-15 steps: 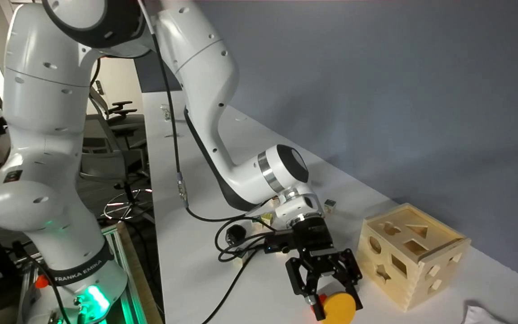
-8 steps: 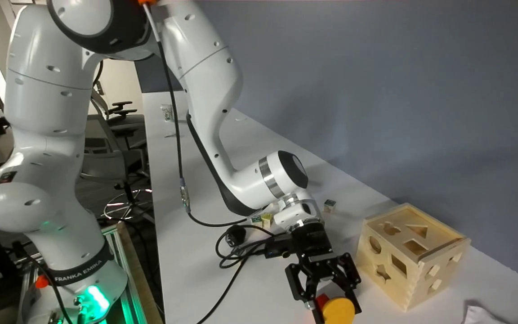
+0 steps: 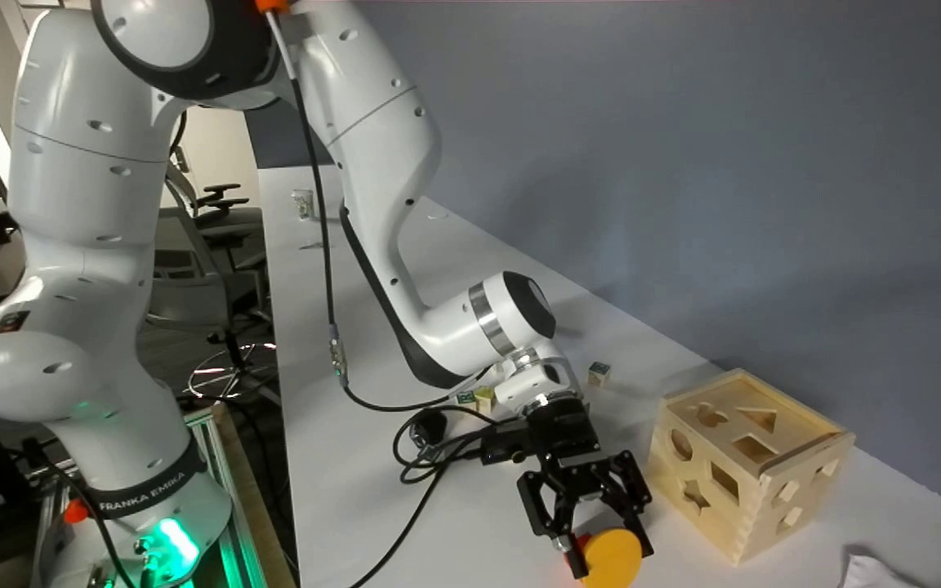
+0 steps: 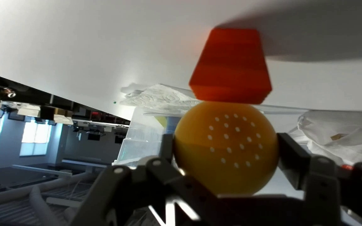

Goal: Take the yellow object off of the red block

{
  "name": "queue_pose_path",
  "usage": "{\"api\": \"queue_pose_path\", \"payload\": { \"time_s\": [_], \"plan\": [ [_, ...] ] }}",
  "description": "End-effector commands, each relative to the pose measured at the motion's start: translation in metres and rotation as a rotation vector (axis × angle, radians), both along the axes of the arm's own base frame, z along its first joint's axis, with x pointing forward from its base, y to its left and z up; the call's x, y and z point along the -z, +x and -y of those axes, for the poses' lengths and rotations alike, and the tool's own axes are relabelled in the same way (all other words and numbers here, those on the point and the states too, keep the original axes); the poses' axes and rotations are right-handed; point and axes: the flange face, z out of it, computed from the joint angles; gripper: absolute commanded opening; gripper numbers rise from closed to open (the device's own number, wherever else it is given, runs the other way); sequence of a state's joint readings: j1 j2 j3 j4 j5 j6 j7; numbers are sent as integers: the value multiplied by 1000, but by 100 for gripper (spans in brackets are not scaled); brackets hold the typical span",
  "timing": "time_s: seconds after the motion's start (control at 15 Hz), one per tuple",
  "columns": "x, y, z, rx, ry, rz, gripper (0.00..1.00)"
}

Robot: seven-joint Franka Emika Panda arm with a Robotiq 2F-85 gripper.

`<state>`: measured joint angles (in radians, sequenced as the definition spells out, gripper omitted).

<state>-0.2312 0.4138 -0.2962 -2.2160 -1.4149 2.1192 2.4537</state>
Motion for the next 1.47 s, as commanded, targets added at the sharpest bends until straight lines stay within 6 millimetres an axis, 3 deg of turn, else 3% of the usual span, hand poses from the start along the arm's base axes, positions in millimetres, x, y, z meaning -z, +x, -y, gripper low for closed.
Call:
{"api": "queue_pose_path", "payload": {
  "time_s": [0.0, 0.67, 1.4],
  "plan": [
    [1, 3, -10, -36, -41, 11, 55],
    [5, 12, -34, -110, -63, 4, 55],
    [12, 24, -36, -162, -113, 91, 55]
  ]
}}
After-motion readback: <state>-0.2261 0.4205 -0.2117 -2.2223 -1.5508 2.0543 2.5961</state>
